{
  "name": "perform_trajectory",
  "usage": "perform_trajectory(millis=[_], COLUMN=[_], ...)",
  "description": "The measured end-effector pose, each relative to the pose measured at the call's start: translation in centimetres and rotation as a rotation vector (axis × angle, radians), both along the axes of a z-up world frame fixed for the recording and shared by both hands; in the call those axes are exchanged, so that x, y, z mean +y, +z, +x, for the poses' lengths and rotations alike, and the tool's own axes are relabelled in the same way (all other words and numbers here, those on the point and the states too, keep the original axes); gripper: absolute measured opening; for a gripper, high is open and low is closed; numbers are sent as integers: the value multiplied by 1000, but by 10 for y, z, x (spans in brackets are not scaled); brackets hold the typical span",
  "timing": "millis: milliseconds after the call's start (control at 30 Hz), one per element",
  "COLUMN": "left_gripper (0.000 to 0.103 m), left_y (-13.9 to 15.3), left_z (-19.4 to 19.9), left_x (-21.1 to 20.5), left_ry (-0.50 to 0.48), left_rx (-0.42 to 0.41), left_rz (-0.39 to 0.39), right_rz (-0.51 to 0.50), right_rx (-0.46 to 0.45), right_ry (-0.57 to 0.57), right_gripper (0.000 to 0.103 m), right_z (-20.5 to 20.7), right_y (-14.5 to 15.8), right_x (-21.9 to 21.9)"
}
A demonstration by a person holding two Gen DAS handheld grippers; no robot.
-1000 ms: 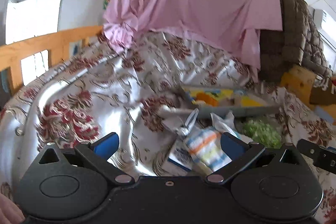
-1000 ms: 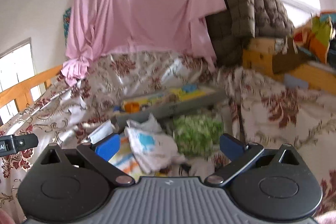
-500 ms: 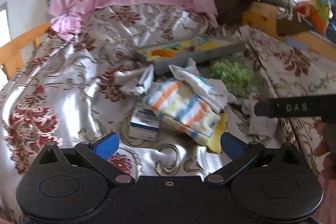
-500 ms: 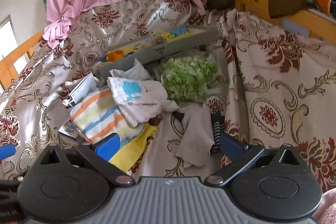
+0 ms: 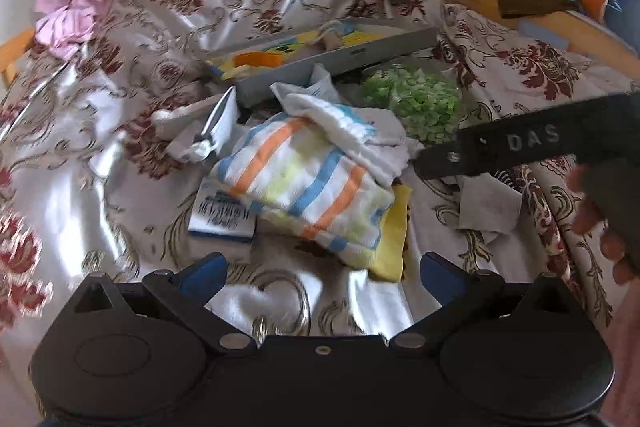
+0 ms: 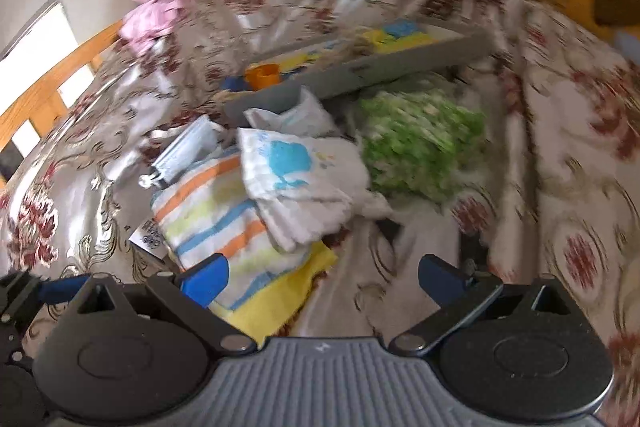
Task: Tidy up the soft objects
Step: 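Grasp the striped towel with the left tool while the right grasps the whale-print cloth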
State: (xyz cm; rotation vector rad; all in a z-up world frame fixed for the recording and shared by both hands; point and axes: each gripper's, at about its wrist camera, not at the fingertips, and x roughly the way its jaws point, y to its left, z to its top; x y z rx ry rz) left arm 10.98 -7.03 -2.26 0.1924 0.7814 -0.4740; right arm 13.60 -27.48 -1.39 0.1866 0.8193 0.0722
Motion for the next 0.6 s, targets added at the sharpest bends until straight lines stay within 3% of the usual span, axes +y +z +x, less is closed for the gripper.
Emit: perform_trajectory(millis=[200,300,433,600], left_gripper=[102,102,102,102], left_y=[-9,-14,-23,-24], left_z=[22,37,54,65], left_x=[-13,-12,-7,0], left_ry=[-84,-60,-6,50], left_rx=[-14,34,106,100], left_rz=[10,-44,-111,-167], right_rz=[145,246,289,315], right_rx=[33,58,50,39], right_ry=[39,19,-8,-2], right_gripper=[103,103,103,103], right_z=[43,62,80,98], right_y=[-14,-26,-37,-45], right_x=[-22,-38,-49,-49])
